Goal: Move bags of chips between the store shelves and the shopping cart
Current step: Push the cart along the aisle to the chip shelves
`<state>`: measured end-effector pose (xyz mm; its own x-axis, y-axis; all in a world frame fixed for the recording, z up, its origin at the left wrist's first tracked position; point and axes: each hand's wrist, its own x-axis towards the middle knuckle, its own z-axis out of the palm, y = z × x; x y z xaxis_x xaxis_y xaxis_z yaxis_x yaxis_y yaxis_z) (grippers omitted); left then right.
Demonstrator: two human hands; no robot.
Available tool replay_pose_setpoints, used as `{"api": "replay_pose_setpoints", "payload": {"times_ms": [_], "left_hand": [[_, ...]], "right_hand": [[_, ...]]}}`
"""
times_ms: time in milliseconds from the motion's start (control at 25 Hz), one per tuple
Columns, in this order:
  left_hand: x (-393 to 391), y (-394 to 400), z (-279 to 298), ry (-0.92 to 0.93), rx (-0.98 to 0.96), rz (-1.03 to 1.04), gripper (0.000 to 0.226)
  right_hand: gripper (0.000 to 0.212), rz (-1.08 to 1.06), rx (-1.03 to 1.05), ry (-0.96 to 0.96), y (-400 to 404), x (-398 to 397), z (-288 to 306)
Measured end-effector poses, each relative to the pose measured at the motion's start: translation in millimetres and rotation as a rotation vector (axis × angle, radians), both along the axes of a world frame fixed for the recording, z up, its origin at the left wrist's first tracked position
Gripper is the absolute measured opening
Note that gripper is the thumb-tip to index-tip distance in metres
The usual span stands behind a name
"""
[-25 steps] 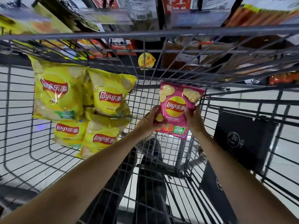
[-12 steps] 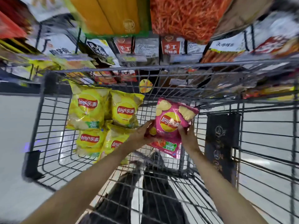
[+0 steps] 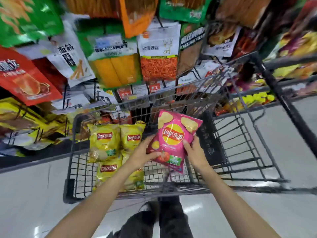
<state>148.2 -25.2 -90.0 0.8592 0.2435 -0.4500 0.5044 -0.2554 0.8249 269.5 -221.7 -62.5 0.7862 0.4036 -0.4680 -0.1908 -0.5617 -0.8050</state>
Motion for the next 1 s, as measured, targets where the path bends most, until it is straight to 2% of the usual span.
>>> {"api": "replay_pose_setpoints", "payload": {"times_ms": [160, 280, 440, 520, 760, 880, 1000], "left_hand": [[13.1, -23.0, 61.4, -0.121, 0.020, -0.080, 0.070], [32.8, -55.7, 102.2, -0.223, 0.041, -0.179, 0.072], [62.1, -119.7, 153.2, -0.302, 0.047, -0.255, 0.076], [78.0, -152.7, 176.7, -0.352, 0.050, -0.266, 0.067], [143.2, -293.1, 228.4, -0.498, 0.060, -0.388, 0.068], [169.5, -374.9, 247.0, -0.560, 0.050, -0.447, 0.061], [200.6, -457.6, 255.0, -0.595, 0.081, -0.515, 0.069]], "right_hand": [[0.037, -0.108, 0.040, -0.154, -34.4, -10.6, 58.9], [0.045, -0.194, 0.083, -0.289, -76.6, -10.4, 102.4], [0.040, -0.316, 0.098, -0.391, -145.2, 0.7, 156.4], [0.040, -0.351, 0.128, -0.405, -176.6, 11.3, 175.7], [0.057, -0.516, 0.184, -0.516, -326.7, 55.4, 212.5], [0.046, -0.574, 0.173, -0.546, -408.9, 68.2, 230.2], [0.038, -0.656, 0.167, -0.580, -489.7, 77.6, 248.6]]}}
